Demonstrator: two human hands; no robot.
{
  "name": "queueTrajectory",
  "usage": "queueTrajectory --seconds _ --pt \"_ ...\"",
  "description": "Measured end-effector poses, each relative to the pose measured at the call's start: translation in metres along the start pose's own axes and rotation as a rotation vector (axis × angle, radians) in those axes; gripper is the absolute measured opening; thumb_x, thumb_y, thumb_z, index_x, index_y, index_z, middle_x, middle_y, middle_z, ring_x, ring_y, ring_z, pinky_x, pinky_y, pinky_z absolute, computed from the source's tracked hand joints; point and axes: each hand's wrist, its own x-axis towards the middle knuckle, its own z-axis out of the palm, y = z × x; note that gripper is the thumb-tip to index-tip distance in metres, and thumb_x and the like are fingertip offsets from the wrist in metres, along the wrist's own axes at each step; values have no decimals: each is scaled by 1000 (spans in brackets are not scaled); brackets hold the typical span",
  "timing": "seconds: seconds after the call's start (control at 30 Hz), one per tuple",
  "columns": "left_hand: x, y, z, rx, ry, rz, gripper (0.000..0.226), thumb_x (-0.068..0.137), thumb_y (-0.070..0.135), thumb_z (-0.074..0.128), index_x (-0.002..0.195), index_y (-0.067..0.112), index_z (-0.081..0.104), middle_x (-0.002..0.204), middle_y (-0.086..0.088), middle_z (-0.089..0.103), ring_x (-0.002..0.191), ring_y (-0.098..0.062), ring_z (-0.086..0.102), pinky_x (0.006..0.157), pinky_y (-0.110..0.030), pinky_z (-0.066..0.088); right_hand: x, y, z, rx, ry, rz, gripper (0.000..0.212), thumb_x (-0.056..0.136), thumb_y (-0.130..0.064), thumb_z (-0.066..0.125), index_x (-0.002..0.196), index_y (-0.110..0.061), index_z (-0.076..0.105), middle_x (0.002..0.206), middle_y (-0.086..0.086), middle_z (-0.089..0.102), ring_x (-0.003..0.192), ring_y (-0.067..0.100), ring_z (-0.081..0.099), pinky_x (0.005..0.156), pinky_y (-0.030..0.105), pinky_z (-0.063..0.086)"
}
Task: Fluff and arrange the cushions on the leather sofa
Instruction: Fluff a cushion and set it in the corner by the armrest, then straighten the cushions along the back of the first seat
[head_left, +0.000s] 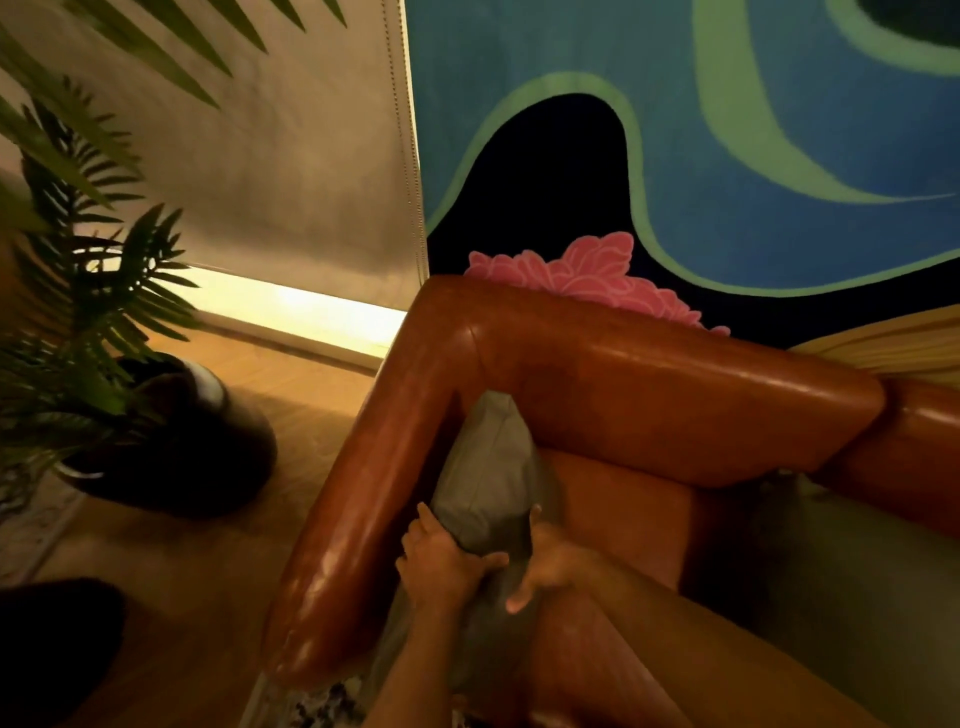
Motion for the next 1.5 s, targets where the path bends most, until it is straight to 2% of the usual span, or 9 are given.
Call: queueTrajectory --seconds 0.13,0.33,0.53,0.67,0.8,0.93,1.13,1.33,1.5 --pt "0 14 6 73 52 25 64 74 58 81 122 18 65 124 -7 68 116 -31 66 95 -41 55 5 11 2 31 -28 34 161 68 -37 100 166 -11 -25 178 12 4 163 33 15 127 40 31" --pt "-8 5 -5 82 65 19 42 83 48 72 113 20 70 116 -9 73 110 -35 68 89 -41 54 6 -1 -2 51 27 -33 161 65 -38 102 168 -7 -18 178 12 8 163 30 17 126 33 30" --pt "-2 -14 -1 22 89 95 59 83 56 75 123 14 61 127 -9 63 117 -32 61 93 -43 53 5 -1 8 46 -16 -19 159 63 -37 102 170 -14 -14 178 9 11 162 29 19 127 37 32" --pt "-5 -7 1 129 214 250 106 81 50 78 161 9 20 162 -20 29 147 -37 33 119 -46 30 15 20 16 -40 -28 -60 161 52 -43 103 172 -19 -2 175 5 23 160 28 27 126 41 37" --pt "-21 11 22 409 306 702 88 90 32 64 163 8 20 167 -32 6 157 -46 6 126 -57 7 -6 35 2 -176 25 -86 129 56 -30 105 165 -17 35 159 9 52 144 29 53 118 37 46" --pt "-19 -1 55 1032 5 1025 87 97 47 52 164 15 6 164 -33 -19 151 -47 -26 117 -63 -26 -24 84 -26 -169 74 -41 127 64 -31 101 169 -24 28 167 7 38 149 31 46 118 39 45" --pt "-14 18 58 1265 -53 898 109 86 71 55 164 17 1 165 -32 -18 150 -49 -27 118 -70 -12 -86 176 -60 -93 228 86 101 82 -46 88 164 -15 38 161 8 46 146 34 47 116 40 45" --pt "-34 21 70 1455 -124 682 146 62 81 74 161 20 -16 161 -28 -32 148 -50 -31 107 -79 -18 -124 287 -47 103 262 315 118 77 -47 92 168 -10 28 168 11 40 152 29 43 123 34 37" --pt "-56 54 93 1381 -150 523 131 72 75 71 164 18 -2 167 -29 -17 152 -54 -17 109 -82 -13 -150 358 -37 133 295 402 99 81 -54 86 158 -6 46 157 13 54 144 30 53 112 33 45"
